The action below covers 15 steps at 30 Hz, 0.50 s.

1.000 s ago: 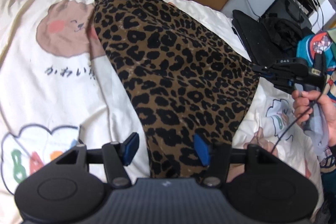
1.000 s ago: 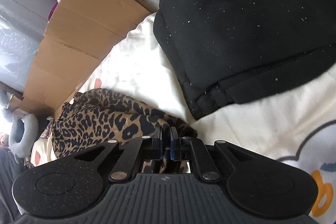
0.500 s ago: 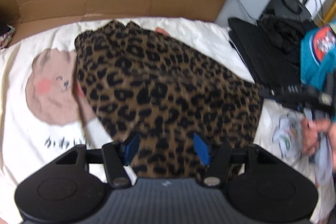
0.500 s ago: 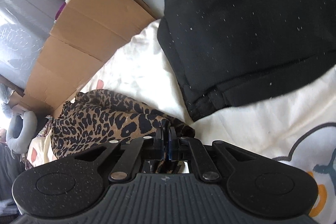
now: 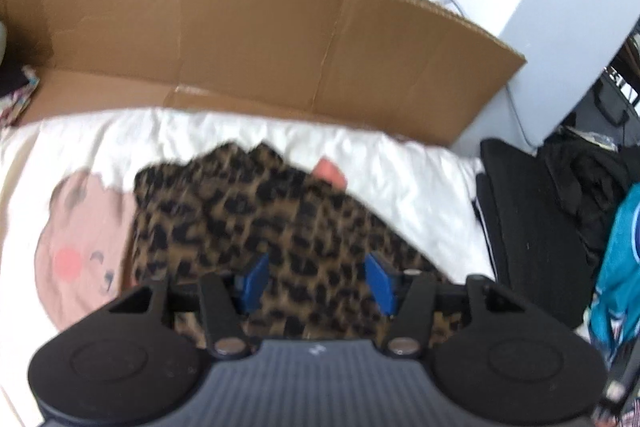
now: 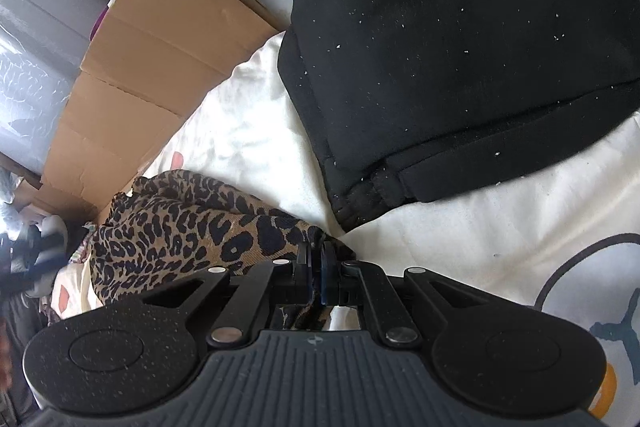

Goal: Fold clothes

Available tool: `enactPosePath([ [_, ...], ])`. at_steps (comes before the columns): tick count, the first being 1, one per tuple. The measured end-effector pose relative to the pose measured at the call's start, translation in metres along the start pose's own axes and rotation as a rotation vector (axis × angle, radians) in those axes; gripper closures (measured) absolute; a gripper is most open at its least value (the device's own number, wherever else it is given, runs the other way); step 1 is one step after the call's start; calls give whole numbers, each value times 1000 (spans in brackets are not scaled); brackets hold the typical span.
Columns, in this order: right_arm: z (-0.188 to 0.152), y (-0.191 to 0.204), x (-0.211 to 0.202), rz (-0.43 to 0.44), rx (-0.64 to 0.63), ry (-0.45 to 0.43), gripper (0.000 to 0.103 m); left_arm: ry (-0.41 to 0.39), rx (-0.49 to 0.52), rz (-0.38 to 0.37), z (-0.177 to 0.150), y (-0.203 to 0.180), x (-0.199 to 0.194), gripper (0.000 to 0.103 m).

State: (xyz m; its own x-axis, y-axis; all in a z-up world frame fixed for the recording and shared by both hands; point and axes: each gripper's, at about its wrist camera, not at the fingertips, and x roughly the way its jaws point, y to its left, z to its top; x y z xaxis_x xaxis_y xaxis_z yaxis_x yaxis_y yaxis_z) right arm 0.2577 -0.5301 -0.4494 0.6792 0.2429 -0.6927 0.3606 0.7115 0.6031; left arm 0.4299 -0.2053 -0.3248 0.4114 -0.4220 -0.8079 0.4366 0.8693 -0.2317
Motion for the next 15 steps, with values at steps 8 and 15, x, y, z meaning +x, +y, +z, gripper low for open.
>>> enactPosePath([
  [8, 0, -4, 4, 7, 17, 10, 102, 9, -16, 38, 30, -21, 32, 53],
  [15, 2, -7, 8, 17, -3, 29, 102, 66, -47, 34, 37, -38, 77, 61],
])
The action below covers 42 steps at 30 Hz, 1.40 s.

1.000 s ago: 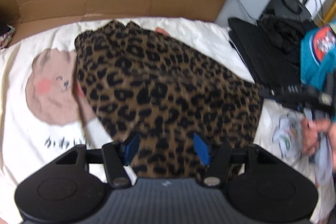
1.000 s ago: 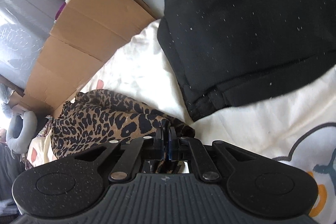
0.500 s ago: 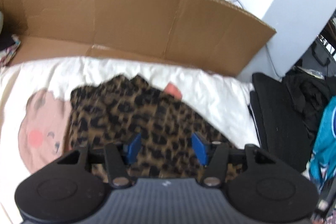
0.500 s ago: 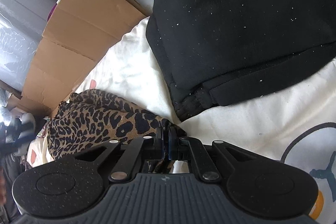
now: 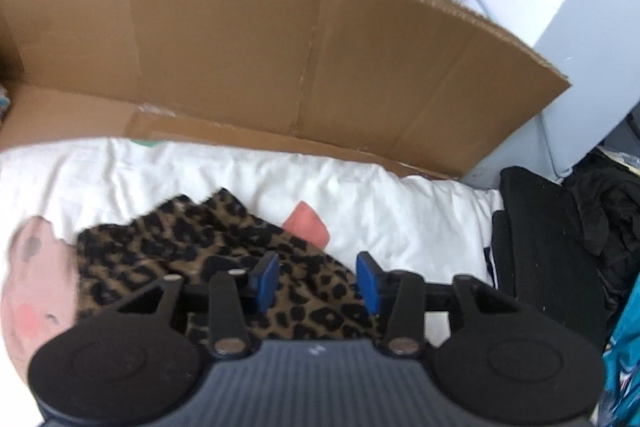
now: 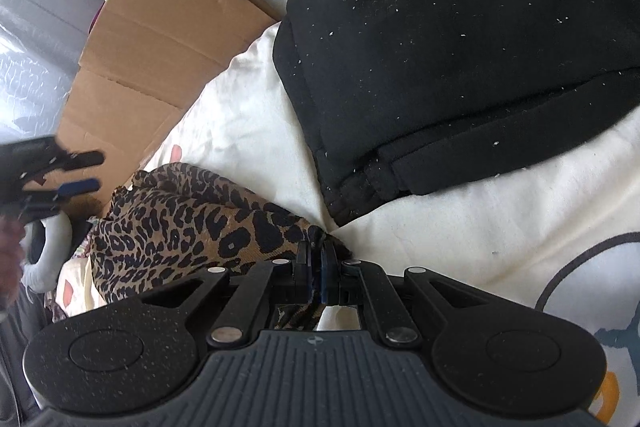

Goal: Fold clothes

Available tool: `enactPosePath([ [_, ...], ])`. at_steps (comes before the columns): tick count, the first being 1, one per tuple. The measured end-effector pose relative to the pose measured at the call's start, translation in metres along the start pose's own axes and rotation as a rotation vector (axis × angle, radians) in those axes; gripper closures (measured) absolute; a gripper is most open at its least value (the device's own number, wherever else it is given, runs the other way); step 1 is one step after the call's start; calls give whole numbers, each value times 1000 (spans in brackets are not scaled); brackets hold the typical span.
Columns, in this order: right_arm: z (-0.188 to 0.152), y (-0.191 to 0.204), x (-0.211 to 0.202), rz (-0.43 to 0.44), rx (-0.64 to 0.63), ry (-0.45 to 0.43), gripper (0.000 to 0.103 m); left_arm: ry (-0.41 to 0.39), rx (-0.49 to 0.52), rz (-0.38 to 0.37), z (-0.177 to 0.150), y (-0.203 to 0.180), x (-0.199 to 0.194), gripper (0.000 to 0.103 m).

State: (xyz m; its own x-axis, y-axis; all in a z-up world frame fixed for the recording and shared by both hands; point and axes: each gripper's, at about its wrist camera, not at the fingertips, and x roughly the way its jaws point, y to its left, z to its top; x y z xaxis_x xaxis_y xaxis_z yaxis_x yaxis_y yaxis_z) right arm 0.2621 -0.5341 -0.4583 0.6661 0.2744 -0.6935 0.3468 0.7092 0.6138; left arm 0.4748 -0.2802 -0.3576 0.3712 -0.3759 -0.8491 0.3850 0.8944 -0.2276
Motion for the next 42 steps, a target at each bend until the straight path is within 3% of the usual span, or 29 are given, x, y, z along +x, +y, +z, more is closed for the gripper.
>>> enactPosePath([
  [8, -2, -3, 2, 12, 7, -2, 101, 77, -77, 3, -5, -4, 41, 61],
  [15, -1, -3, 2, 20, 2, 2, 101, 124, -113, 67, -12, 7, 59, 61],
  [22, -1, -3, 2, 23, -8, 7, 101, 179, -53, 99, -15, 3, 70, 61],
  [27, -2, -1, 3, 20, -14, 4, 101, 214, -70, 126, -23, 6, 77, 61],
  [29, -1, -1, 3, 19, -15, 3, 101, 211, -84, 143, -25, 8, 77, 66],
  [31, -1, -2, 3, 21, -16, 4, 101, 207, -106, 152, -26, 10, 76, 86],
  [34, -1, -2, 3, 23, -12, 3, 101, 195, -154, 141, -29, 17, 69, 96],
  [37, -2, -3, 4, 23, -8, 0, 101, 170, -153, 130, -35, 17, 57, 101],
  [42, -2, -4, 5, 24, -7, -1, 101, 83, -169, 85, -38, 17, 36, 102],
])
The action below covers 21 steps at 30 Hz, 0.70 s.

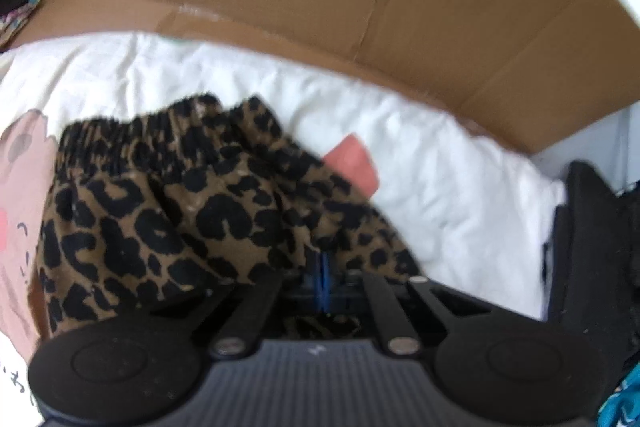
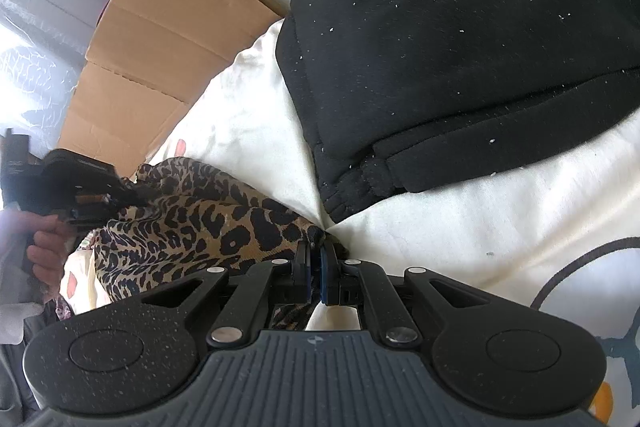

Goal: Fold clothes

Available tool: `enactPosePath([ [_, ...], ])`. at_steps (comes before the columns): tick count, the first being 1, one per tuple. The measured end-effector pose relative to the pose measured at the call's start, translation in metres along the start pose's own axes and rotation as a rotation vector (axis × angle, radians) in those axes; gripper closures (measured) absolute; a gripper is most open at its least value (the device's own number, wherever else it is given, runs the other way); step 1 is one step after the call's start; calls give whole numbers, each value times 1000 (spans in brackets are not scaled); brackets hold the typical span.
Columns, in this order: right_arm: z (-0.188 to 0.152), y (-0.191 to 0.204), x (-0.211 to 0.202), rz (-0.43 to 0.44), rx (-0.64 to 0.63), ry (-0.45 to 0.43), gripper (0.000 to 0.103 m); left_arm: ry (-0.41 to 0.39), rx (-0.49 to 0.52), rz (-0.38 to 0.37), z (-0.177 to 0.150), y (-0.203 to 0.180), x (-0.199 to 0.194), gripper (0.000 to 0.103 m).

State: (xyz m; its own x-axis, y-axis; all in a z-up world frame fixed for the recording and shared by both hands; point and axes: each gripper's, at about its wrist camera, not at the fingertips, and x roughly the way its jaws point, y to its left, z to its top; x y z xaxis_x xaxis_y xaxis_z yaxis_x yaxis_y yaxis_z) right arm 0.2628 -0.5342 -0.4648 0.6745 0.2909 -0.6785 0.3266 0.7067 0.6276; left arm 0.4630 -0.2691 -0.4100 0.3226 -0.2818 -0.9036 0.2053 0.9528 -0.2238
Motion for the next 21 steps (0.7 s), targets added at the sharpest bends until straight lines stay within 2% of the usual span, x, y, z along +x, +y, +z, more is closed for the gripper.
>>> enactPosePath([
  [9, 0, -1, 0, -3, -4, 1, 101, -79, 28, -40, 10, -23, -2, 103],
  [21, -5, 0, -8, -17, -8, -12, 101, -68, 28, -51, 13, -37, 26, 103],
])
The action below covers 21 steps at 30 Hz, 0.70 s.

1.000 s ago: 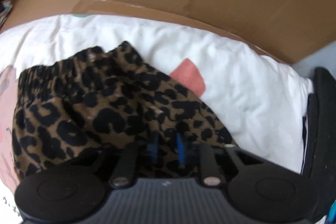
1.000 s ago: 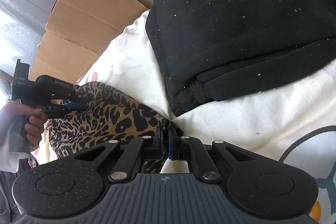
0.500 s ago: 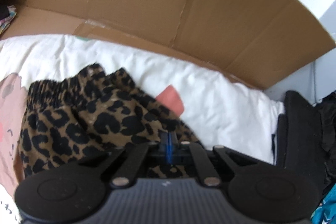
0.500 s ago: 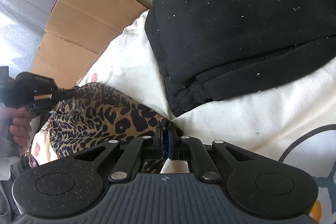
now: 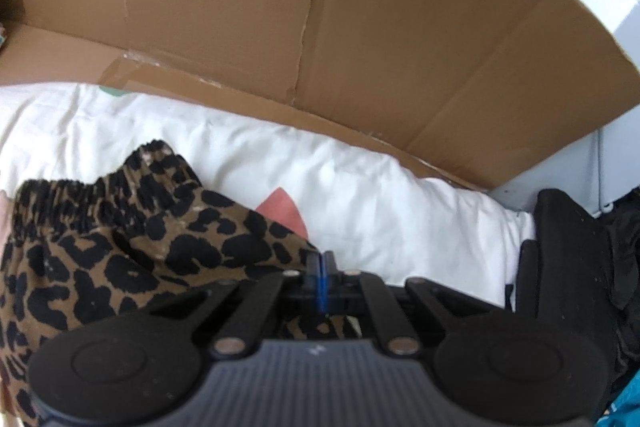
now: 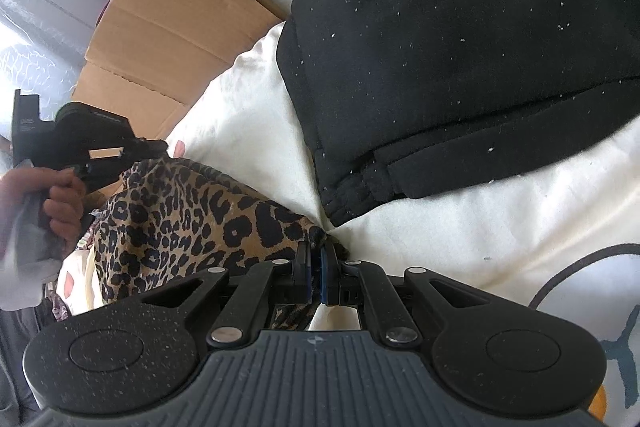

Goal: Fold clothes

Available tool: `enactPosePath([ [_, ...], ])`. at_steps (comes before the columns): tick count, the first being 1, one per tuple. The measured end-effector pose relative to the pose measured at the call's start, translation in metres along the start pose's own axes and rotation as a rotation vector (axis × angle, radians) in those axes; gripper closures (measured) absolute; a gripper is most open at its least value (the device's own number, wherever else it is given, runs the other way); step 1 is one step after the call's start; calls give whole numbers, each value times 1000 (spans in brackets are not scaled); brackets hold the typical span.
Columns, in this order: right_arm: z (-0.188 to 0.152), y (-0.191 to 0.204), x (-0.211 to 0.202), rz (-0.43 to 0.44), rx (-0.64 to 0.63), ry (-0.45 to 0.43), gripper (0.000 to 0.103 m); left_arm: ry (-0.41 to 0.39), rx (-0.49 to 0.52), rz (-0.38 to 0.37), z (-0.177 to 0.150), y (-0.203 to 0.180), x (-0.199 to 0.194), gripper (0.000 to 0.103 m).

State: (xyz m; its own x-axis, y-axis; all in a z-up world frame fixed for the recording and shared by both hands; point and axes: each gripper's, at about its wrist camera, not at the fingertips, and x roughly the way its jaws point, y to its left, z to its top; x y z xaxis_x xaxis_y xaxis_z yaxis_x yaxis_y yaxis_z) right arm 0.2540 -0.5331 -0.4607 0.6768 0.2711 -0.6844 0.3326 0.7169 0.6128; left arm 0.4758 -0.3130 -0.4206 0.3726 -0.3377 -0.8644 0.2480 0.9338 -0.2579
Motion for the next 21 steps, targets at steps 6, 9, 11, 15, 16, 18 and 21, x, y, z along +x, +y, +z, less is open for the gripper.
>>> enactPosePath([
  [6, 1, 0, -5, -8, 9, -3, 101, 12, 12, 5, -5, -3, 13, 101],
  [9, 1, -1, -7, -11, 16, 6, 100, 33, 12, -28, -7, 0, 15, 88],
  [11, 3, 0, -9, -14, 16, 8, 100, 27, 23, -46, -4, 2, 8, 82],
  [15, 5, 3, -15, -18, -11, -1, 98, -16, 55, -54, 9, 13, -22, 62],
  [16, 6, 4, -17, -20, -22, -6, 98, -28, 61, -53, 13, 17, -30, 59],
  [18, 7, 6, -20, -26, -43, -19, 97, -51, 90, -28, 20, 24, -42, 56],
  [21, 9, 7, -25, -23, -62, -29, 97, -77, 143, 33, 27, 34, -54, 48],
])
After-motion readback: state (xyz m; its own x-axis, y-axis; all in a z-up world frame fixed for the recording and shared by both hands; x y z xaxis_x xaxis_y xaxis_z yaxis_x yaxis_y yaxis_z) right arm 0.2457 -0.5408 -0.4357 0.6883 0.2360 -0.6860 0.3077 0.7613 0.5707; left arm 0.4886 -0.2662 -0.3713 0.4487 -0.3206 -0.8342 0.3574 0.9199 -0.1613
